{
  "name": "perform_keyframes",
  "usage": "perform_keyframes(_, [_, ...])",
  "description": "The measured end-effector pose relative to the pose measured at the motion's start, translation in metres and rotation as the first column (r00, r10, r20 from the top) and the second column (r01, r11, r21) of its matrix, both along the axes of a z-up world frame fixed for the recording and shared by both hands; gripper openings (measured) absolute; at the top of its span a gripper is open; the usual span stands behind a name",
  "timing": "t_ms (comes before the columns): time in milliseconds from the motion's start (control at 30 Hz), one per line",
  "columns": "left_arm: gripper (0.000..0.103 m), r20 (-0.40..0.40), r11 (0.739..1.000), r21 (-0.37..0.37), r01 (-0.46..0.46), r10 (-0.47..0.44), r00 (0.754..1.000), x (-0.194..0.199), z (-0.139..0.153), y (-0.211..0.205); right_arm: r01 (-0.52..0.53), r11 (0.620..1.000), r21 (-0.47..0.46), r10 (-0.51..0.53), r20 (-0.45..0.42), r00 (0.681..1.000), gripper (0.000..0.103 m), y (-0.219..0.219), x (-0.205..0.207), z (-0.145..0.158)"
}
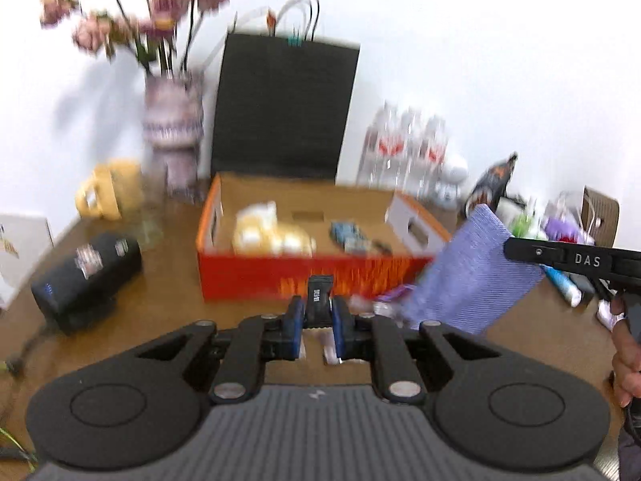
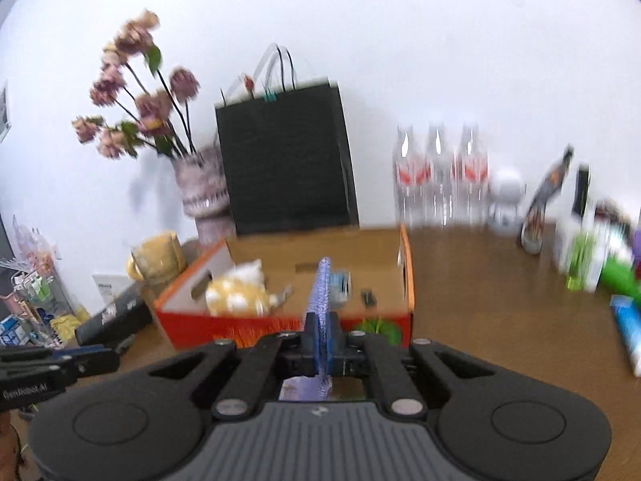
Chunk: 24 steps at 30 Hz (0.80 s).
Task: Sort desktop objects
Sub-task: 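Grasp the small black tag with the left tool while the right tool grasps the purple cloth bag, then carry the tag and purple bag into the box while both tools open to release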
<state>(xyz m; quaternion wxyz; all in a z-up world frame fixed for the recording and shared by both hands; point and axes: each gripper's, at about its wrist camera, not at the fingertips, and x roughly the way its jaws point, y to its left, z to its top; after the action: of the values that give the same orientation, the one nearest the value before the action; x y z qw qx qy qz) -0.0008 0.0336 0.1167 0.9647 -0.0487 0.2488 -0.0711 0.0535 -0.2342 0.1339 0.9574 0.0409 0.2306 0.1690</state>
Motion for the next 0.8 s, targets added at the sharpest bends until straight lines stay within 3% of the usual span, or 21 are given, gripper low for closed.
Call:
perform_keyframes(200, [0.015,0.031,0.999,-0.03,0.021,-0.02,0.999,0.027,0.033,0.009,0.003,0.999,-0.052,0.002,0.1,0.995,0.002,0.007,0.01,0.052])
perform_keyframes(467, [0.015,0.013,0.998,-0.06,0.035,-0.035,0.999,0.11,0.063,0.014,-0.083,0.996,-0.014,0.084,0.121,0.989,0.002,0.021,0.063,0.107])
perform_keyframes(600, [0.015,-0.094,0.998,-0.055,0.022,-0.027,0.995,0.181,0.039,0.013,-0.099,0.995,-0.002,0.099,0.029,0.995,0.002,0.046,0.122,0.096])
perform_keyframes(733, [0.015,-0.156,0.998,-0.05,0.023,-0.03,0.987,0.235,0.013,0.004,-0.114,0.993,-0.007,0.113,-0.062,0.992,0.002,0.071,0.174,0.061])
perform_keyframes(800, [0.016,-0.178,0.999,-0.037,0.031,-0.037,0.983,0.257,0.002,0.0,-0.069,0.997,-0.037,0.063,-0.142,0.988,0.003,0.075,0.197,0.036])
